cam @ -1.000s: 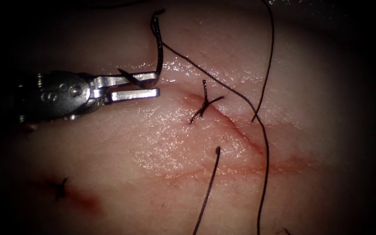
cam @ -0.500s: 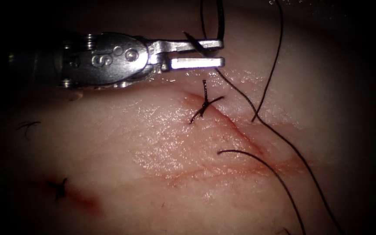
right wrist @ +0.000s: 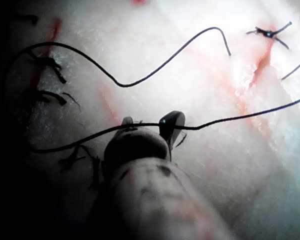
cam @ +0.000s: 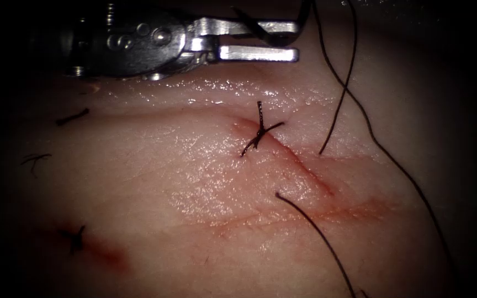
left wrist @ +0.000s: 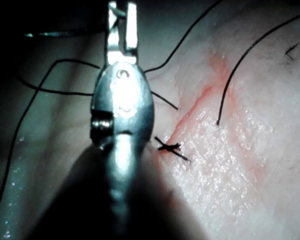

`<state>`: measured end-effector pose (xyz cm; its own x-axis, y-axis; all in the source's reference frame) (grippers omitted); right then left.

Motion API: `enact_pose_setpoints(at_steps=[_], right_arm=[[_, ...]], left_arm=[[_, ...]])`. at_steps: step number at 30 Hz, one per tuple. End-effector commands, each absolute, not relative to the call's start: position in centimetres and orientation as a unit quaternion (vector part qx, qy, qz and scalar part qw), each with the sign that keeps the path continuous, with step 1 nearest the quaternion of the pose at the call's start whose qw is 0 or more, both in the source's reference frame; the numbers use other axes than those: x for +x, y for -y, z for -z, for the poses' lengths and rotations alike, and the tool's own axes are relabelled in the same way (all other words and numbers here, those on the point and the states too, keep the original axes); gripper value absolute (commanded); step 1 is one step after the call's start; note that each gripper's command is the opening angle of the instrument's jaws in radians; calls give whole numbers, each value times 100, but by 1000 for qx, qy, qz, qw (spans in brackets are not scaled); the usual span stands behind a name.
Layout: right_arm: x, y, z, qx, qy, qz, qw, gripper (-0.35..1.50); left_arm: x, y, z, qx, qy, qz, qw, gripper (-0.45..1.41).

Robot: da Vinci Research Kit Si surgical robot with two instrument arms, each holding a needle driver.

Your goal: Wound Closure

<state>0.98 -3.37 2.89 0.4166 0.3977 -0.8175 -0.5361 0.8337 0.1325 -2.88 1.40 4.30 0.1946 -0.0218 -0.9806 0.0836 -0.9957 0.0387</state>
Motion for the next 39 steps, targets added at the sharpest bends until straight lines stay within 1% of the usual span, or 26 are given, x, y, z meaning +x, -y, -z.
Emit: enact_pose_setpoints(at_steps=[1,3,4,5,6,9,11,12,13,16,18,24,26,28,29,30,31,34,35,36,39], right_arm=[[97,332,-282,-98,-473,-304,821,148],[94,329,-279,-103,-467,-314,820,148],[82,320,-269,-129,-427,-343,827,148],[82,320,-269,-129,-427,-343,827,148],[75,316,-266,-149,-400,-332,841,148],[59,306,-266,-168,-355,-311,865,148],[50,298,-269,-191,-308,-278,890,148],[41,288,-276,-211,-248,-243,914,148],[41,288,-276,-211,-248,-243,914,148],[29,274,-287,-227,-183,-208,934,148],[25,267,-293,-233,-163,-189,940,148],[11,244,-292,-228,-148,-168,948,148],[10,230,-283,-205,-175,-160,950,148],[14,219,-273,-186,-224,-152,944,148],[22,211,-267,-175,-264,-149,937,141],[28,207,-263,-160,-292,-142,932,130],[37,203,-260,-148,-313,-138,928,123],[71,194,-256,-136,-361,-135,913,111],[97,193,-262,-129,-405,-129,896,106],[97,193,-262,-129,-405,-129,896,106],[136,197,-277,-114,-451,-129,876,106]], left_arm=[[-295,-141,-437,774,-18,631,44,-45],[-294,-142,-437,775,-18,630,45,-45],[-289,-141,-444,779,-18,625,53,-45],[-289,-141,-444,779,-18,625,53,-45],[-285,-141,-449,779,-19,624,56,-45],[-271,-140,-473,766,-10,640,58,-45],[-262,-139,-493,754,0,654,58,-45],[-251,-137,-520,740,0,670,51,-45],[-251,-137,-520,740,0,670,51,-45],[-241,-131,-557,726,-6,687,40,-45],[-239,-126,-578,720,-10,693,34,-45],[-239,-114,-621,707,-21,706,17,-45],[-238,-110,-627,706,-24,708,14,-45],[-239,-107,-630,704,-27,709,11,-45],[-239,-105,-630,704,-26,710,11,-45],[-239,-103,-630,703,-27,710,9,-45],[-239,-101,-630,703,-29,711,7,-45],[-239,-92,-628,701,-29,713,3,-45],[-237,-85,-626,699,-35,714,2,-45],[-237,-85,-626,699,-35,714,2,-45],[-232,-76,-624,697,-44,716,-3,-45]])
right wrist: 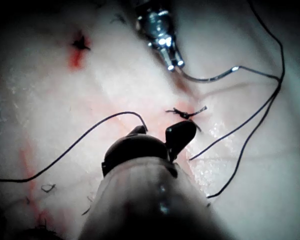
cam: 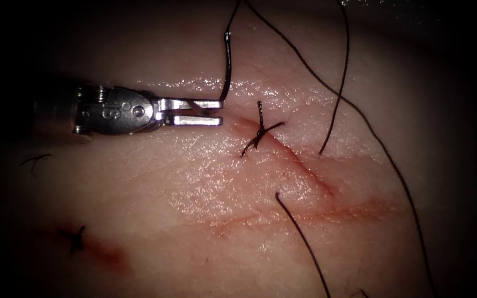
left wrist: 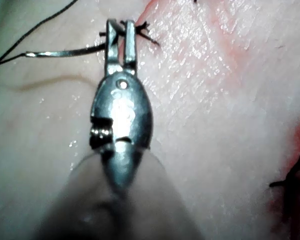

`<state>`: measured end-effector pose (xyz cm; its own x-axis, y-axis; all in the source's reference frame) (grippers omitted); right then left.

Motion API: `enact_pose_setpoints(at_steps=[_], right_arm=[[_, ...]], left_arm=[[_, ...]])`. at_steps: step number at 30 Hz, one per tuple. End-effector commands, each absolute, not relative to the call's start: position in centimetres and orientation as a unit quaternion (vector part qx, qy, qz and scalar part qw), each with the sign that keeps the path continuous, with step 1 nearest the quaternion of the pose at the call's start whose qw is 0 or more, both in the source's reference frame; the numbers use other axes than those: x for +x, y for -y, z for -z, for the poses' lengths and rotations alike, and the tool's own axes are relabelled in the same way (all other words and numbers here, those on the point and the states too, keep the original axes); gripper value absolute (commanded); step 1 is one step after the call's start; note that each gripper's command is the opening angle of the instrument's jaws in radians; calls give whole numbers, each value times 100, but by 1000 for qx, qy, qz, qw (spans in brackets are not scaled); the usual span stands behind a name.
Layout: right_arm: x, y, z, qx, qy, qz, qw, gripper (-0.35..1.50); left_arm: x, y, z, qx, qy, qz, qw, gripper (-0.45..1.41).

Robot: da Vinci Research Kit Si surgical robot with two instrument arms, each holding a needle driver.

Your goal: Wound Closure

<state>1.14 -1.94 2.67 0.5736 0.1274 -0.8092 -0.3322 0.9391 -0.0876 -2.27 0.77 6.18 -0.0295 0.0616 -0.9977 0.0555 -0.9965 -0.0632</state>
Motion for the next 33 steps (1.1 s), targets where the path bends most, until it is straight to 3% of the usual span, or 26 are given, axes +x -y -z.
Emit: enact_pose_setpoints(at_steps=[1,6,12,15,23,33], right_arm=[[148,199,-282,-110,-462,-128,871,106],[207,211,-323,-86,-515,-120,844,106],[245,229,-374,-48,-553,-118,823,111],[254,233,-385,-45,-557,-122,820,118],[268,234,-382,-44,-557,-126,820,115],[253,230,-395,-37,-549,-119,826,111]], left_arm=[[-230,-75,-624,-697,49,-716,7,-45],[-217,-76,-628,-675,60,-734,47,-45],[-204,-86,-640,-650,51,-754,78,-45],[-200,-90,-645,-641,43,-761,86,-45],[-203,-89,-657,-620,34,-777,98,-45],[-204,-86,-655,-618,39,-779,94,-45]])
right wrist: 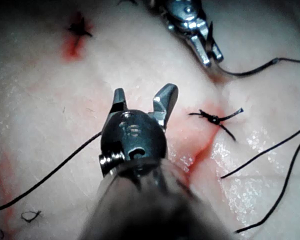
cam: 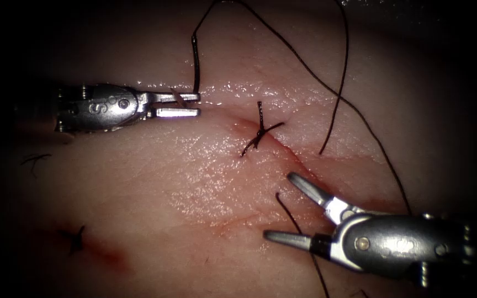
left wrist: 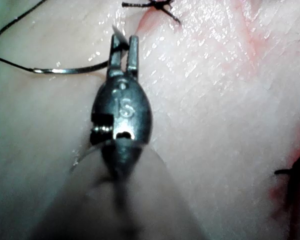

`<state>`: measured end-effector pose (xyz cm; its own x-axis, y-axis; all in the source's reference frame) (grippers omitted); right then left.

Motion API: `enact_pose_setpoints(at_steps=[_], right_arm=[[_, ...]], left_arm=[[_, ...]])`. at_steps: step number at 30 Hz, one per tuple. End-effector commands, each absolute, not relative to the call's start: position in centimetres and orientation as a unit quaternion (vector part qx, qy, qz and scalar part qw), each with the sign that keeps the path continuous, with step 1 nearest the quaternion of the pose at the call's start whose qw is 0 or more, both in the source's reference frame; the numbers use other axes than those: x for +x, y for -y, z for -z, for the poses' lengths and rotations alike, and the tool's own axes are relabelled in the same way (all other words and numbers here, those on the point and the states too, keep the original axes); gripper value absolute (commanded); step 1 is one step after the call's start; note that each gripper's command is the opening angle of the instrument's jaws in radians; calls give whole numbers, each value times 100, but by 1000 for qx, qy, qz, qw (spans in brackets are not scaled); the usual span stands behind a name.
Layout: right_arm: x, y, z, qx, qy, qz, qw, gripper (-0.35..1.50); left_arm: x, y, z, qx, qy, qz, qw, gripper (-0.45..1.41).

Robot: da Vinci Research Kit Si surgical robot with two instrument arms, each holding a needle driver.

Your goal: Wound Closure

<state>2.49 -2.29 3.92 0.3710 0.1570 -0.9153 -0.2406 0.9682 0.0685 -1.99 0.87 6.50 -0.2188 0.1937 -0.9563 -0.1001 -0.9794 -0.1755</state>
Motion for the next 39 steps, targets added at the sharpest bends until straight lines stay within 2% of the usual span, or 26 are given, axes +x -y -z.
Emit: enact_pose_setpoints(at_steps=[1,3,4,8,16,19,22,29,35,37,38,39], right_arm=[[250,228,-395,-36,-550,-118,826,104],[240,223,-392,-32,-551,-118,826,71],[235,220,-391,-33,-548,-120,827,64],[220,212,-396,-39,-538,-127,833,62],[217,216,-430,-41,-527,-120,840,62],[220,225,-444,-38,-521,-117,845,71],[229,234,-453,-41,-519,-115,846,94],[248,239,-447,-39,-522,-116,844,98],[265,239,-446,-39,-521,-118,844,91],[266,239,-446,-40,-521,-119,844,78],[266,239,-446,-39,-521,-119,844,57],[266,239,-446,-39,-521,-119,844,57]], left_arm=[[-204,-86,-656,-618,40,-779,96,-45],[-204,-85,-656,-618,40,-779,96,-45],[-204,-85,-656,-618,40,-779,96,-45],[-203,-85,-656,-618,40,-779,96,-45],[-203,-84,-656,-619,41,-779,95,-45],[-202,-84,-656,-619,41,-779,95,-45],[-202,-84,-656,-619,41,-779,95,-45],[-202,-84,-656,-619,41,-779,95,-45],[-202,-83,-656,-619,41,-779,95,-45],[-202,-83,-656,-619,41,-779,95,-45],[-201,-83,-656,-618,41,-780,94,-45],[-201,-83,-656,-618,41,-780,94,-45]])
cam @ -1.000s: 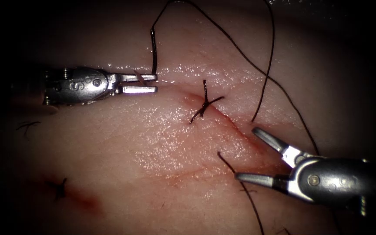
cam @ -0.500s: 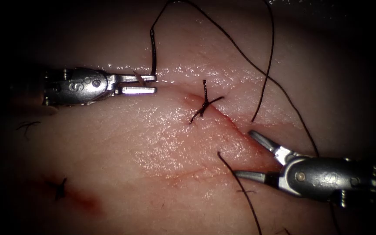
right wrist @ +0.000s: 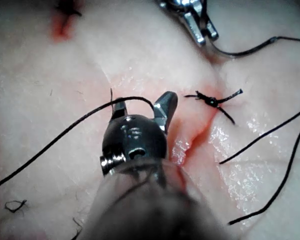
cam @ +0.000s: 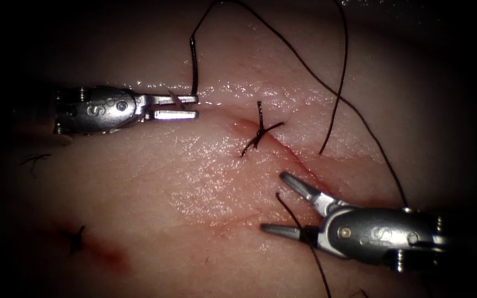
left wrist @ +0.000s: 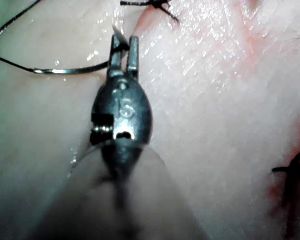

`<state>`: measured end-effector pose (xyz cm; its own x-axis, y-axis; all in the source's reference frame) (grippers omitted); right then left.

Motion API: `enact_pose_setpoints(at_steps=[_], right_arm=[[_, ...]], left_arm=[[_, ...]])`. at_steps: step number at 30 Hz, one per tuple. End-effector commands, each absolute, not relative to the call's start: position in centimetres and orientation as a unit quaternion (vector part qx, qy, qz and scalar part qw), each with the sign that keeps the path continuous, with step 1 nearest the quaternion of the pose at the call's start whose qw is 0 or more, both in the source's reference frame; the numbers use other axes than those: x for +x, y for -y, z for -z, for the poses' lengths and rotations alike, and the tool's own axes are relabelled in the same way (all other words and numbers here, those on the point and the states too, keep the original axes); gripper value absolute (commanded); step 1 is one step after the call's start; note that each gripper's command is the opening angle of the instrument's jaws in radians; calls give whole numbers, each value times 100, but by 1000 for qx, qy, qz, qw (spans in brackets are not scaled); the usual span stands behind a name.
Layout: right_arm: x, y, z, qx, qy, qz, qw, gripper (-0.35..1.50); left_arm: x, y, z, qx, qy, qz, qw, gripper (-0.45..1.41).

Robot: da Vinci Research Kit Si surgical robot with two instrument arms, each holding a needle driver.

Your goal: Wound Closure

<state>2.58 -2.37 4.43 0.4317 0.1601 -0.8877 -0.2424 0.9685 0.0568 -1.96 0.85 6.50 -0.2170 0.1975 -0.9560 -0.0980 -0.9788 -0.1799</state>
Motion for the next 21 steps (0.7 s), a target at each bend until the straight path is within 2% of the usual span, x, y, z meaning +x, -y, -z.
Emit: enact_pose_setpoints(at_steps=[1,2,4,13,21], right_arm=[[266,239,-446,-39,-521,-119,844,36],[265,240,-445,-39,-521,-118,844,17],[264,241,-444,-36,-521,-120,844,-35],[263,248,-427,-44,-521,-118,844,-35],[314,286,-384,-37,-529,-73,844,-35]], left_arm=[[-201,-83,-656,-618,41,-780,94,-45],[-201,-83,-656,-618,41,-780,94,-45],[-201,-83,-656,-618,41,-780,94,-45],[-201,-83,-656,-618,41,-780,94,-45],[-203,-82,-655,-619,44,-779,92,-45]])
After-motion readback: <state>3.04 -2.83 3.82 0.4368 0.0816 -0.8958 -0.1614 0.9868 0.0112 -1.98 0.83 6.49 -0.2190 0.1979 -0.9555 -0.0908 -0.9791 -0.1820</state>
